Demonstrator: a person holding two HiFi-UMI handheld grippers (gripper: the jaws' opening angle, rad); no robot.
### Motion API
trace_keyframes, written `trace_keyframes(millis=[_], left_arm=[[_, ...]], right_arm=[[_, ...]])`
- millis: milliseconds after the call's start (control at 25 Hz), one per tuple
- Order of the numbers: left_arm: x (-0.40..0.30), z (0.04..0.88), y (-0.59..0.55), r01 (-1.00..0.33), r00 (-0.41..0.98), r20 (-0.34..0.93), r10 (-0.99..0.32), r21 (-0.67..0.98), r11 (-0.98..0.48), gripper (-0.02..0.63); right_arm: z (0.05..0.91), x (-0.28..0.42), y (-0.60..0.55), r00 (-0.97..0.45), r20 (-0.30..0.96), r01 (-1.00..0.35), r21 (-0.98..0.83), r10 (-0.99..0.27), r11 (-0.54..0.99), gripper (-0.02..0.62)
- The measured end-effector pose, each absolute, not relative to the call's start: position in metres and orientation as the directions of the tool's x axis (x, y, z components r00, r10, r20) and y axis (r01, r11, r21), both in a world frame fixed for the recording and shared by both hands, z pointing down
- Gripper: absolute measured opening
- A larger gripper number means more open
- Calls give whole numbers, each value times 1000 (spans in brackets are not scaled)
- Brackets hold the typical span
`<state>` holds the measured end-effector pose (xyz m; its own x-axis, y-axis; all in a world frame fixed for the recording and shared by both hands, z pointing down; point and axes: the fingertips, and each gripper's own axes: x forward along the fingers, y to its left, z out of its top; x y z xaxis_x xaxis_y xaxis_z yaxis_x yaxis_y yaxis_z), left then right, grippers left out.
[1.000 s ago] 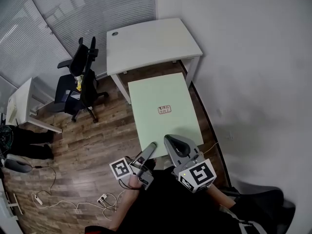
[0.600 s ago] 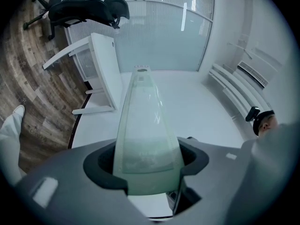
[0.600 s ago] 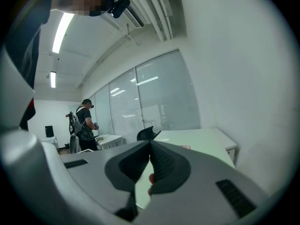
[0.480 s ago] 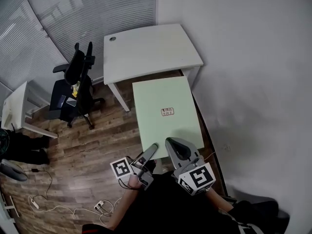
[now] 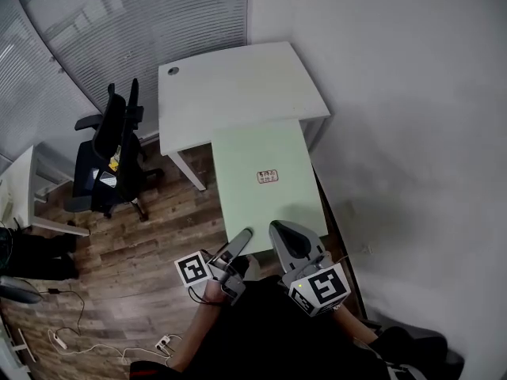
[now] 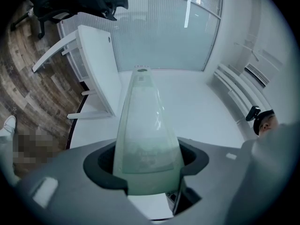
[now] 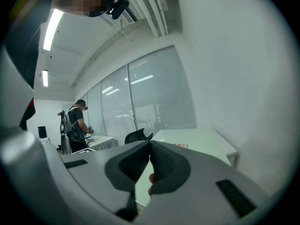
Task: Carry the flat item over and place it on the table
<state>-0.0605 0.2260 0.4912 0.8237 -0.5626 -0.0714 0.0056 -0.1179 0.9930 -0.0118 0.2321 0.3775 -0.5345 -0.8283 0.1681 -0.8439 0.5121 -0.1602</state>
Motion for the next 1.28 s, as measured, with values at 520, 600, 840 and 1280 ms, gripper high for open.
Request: trace_keyframes(millis=[520,600,840,1280], left_arm=[[-88,490,129,15,843,-86,-532,990,-137,287],[-94,488,117,18,841,-94,-532,989,-145,287],[-105,491,99,26,841,-89,-533,992,-124,287],[-106,502,70,21,843,-61,-535,996,-81,287]], right_arm=[[374,-42,146,-497,160,-867,-132,-853,480,2],[372,-49,136,-496,155,-868,-127,-855,480,2],[376,-62,120,-491,167,-870,-134,-855,474,2],[384,-60,88,-481,200,-876,-148,-854,459,2]])
